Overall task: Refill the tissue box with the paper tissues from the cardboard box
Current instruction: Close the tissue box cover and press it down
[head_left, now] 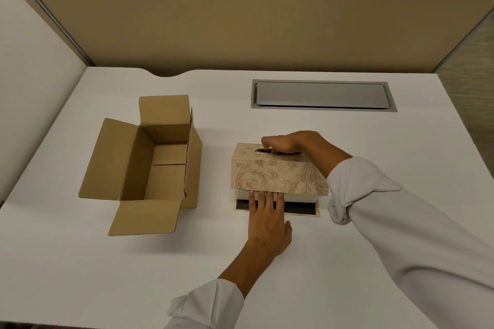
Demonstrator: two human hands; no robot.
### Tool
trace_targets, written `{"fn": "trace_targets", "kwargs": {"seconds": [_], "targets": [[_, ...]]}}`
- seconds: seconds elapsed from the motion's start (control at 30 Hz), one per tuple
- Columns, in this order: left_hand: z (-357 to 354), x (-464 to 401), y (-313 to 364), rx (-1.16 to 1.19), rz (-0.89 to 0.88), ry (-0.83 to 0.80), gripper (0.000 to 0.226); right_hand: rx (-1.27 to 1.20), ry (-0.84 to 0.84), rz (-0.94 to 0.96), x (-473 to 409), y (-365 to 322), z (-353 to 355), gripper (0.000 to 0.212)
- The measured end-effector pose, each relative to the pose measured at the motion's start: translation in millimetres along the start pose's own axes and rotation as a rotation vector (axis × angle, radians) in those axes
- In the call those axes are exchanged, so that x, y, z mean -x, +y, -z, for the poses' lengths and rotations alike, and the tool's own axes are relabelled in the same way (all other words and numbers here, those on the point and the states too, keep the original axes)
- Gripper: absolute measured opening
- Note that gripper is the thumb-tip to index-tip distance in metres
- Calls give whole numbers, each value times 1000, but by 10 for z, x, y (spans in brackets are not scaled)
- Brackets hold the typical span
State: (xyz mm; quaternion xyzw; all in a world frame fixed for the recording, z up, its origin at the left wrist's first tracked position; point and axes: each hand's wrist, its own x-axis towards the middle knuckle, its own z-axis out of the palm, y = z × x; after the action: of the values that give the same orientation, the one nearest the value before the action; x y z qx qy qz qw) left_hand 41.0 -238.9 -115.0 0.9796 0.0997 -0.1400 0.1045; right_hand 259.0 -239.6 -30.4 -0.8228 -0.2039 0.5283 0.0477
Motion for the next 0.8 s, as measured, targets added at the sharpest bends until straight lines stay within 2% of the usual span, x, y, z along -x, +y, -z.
{"fn": "trace_targets", "kwargs": {"seconds": [0.07, 0.13, 0.23, 0.27, 0.33, 0.43, 0.63, 0.8], "targets": [[127, 98, 59, -46, 9, -114, 81, -7, -1, -12, 9, -25, -22, 47], [323, 202, 114, -75, -4, -140, 76, 6, 0, -29, 19, -35, -45, 44], [505, 251, 139, 47, -38, 72, 57, -14, 2, -54, 40, -68, -77, 41], [530, 215, 129, 56, -51, 155, 59, -16, 11, -59, 47, -84, -85, 41], [539, 96, 101, 36, -50, 249, 77, -28, 6, -61, 62, -107, -104, 46], [522, 3, 70, 24, -7, 137, 103, -35, 6, -72, 85, -108, -120, 56], [392, 142, 88, -7, 31, 116, 96, -92, -58, -117, 185, -115, -193, 56], [206, 255, 91, -19, 23, 88, 101, -60, -88, -90, 269, -133, -331, 58]]}}
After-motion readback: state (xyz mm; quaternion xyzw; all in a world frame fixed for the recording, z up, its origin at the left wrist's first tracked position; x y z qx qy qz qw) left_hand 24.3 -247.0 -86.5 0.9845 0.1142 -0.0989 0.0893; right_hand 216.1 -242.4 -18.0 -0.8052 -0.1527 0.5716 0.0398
